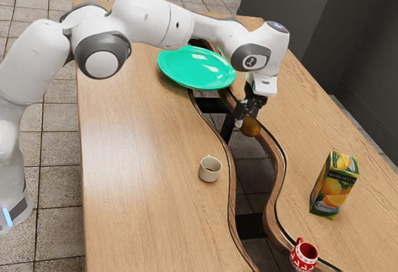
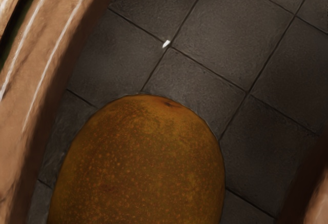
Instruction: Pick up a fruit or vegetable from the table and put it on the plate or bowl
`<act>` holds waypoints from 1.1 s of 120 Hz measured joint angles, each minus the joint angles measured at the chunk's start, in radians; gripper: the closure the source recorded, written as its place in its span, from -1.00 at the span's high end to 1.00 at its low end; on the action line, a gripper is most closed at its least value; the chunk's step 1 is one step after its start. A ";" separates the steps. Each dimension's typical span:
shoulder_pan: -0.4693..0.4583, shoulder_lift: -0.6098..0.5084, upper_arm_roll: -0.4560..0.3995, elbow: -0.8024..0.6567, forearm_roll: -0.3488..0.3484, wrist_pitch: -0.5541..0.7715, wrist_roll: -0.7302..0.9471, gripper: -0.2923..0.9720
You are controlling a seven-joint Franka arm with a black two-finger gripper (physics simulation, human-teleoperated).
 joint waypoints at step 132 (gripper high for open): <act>0.000 0.013 -0.004 0.019 0.000 0.051 0.030 0.00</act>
